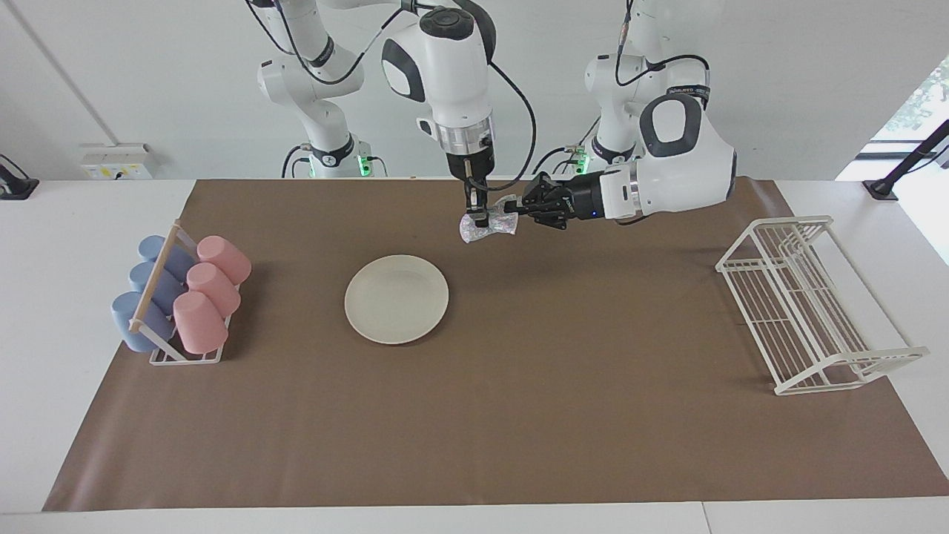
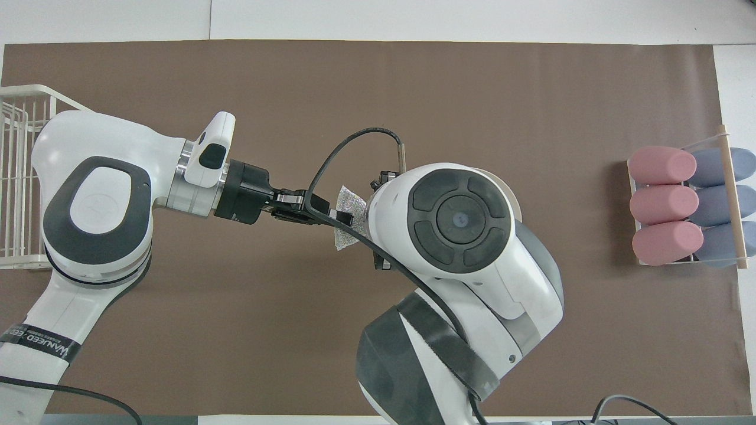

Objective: Wipe plate with sponge
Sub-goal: 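Grasp the scrubber with the left gripper from the right gripper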

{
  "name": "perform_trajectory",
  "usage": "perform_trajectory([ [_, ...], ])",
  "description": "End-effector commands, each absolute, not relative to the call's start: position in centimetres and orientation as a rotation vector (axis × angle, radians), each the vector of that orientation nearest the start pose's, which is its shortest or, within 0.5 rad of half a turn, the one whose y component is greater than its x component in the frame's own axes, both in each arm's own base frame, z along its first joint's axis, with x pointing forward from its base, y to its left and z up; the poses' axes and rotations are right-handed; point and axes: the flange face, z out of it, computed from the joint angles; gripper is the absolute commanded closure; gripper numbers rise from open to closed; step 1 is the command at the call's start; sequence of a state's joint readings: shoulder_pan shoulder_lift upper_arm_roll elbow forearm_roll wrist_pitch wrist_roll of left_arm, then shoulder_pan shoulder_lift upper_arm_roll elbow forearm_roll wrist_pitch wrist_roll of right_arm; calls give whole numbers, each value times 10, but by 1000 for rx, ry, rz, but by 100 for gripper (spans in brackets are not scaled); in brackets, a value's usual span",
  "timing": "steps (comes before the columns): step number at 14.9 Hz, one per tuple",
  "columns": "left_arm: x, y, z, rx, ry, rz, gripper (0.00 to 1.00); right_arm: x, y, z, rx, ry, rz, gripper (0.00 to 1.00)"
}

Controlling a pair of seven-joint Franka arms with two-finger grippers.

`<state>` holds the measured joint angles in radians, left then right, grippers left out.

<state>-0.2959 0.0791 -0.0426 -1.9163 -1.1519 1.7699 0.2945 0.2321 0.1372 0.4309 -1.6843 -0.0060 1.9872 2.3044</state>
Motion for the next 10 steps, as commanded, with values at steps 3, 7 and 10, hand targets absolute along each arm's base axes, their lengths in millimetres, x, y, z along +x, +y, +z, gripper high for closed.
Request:
perform_trajectory([
  [3, 517, -267, 486, 2033, -225, -300, 100, 497, 364, 538, -1981, 2185, 18, 100],
  [7, 516, -266, 487, 2027, -228, -312, 100, 497, 361, 538, -1988, 2192, 17, 100],
  [10, 517, -264, 487, 2027, -227, -309, 100, 497, 357, 541, -1989, 2203, 15, 87],
])
